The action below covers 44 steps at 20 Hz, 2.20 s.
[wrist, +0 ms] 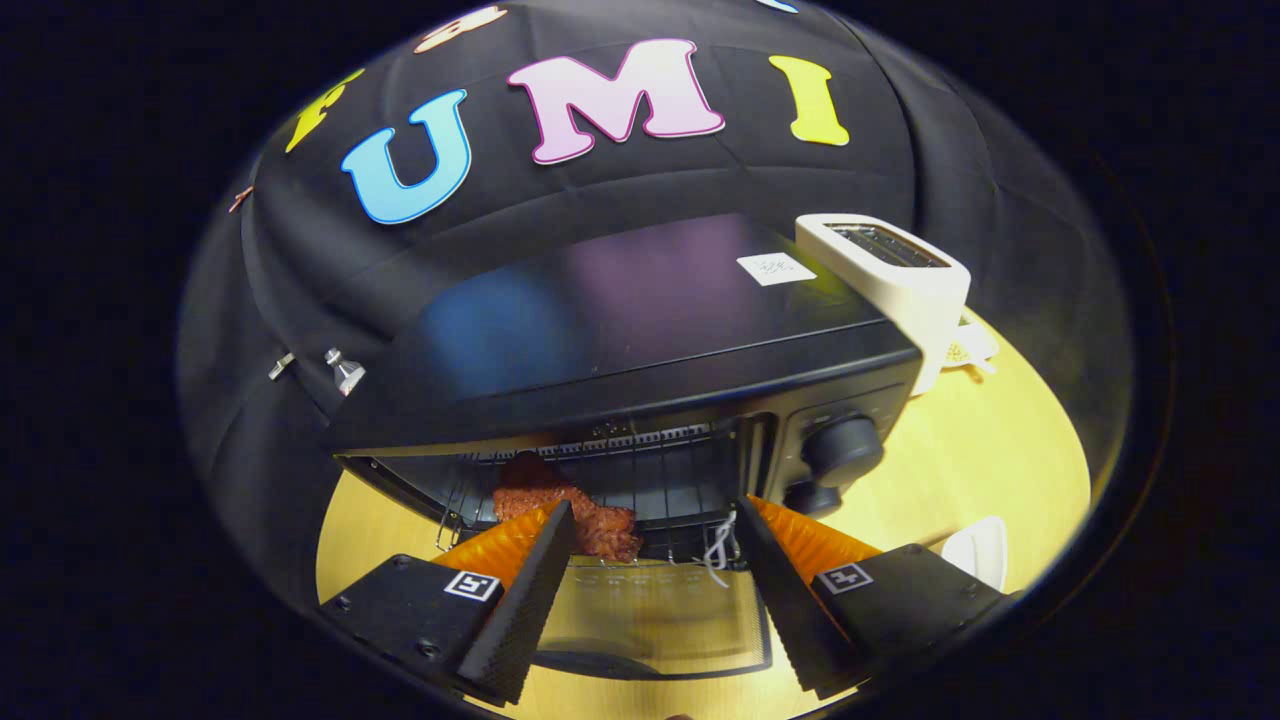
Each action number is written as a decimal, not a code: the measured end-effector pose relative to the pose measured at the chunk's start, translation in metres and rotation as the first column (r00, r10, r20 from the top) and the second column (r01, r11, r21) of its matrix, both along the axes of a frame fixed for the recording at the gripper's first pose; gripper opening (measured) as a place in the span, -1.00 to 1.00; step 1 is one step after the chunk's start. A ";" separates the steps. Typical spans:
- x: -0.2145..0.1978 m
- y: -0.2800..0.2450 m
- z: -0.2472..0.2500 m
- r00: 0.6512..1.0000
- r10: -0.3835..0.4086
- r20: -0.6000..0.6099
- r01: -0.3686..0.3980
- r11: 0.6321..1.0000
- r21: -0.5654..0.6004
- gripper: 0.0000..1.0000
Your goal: Open the toaster oven, put the food inside, and close the toaster oven door.
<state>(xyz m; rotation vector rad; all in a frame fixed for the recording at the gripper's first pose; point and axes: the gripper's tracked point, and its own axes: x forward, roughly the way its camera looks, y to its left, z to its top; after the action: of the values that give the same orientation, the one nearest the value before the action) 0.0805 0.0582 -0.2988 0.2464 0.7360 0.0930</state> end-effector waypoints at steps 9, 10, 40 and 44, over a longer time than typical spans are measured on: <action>-0.052 -0.005 0.047 0.993 0.099 0.066 -0.091 0.989 -0.118 0.97; -0.061 0.001 0.049 0.991 0.118 0.059 -0.110 0.987 -0.113 0.97; -0.152 0.089 -0.104 0.921 0.085 -0.380 -0.153 0.976 -0.154 0.96; -0.153 0.088 -0.091 0.938 0.083 -0.335 -0.142 0.978 -0.155 0.96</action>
<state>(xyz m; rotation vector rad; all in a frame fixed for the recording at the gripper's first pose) -0.0724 0.1462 -0.3898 0.0473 1.0845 0.0966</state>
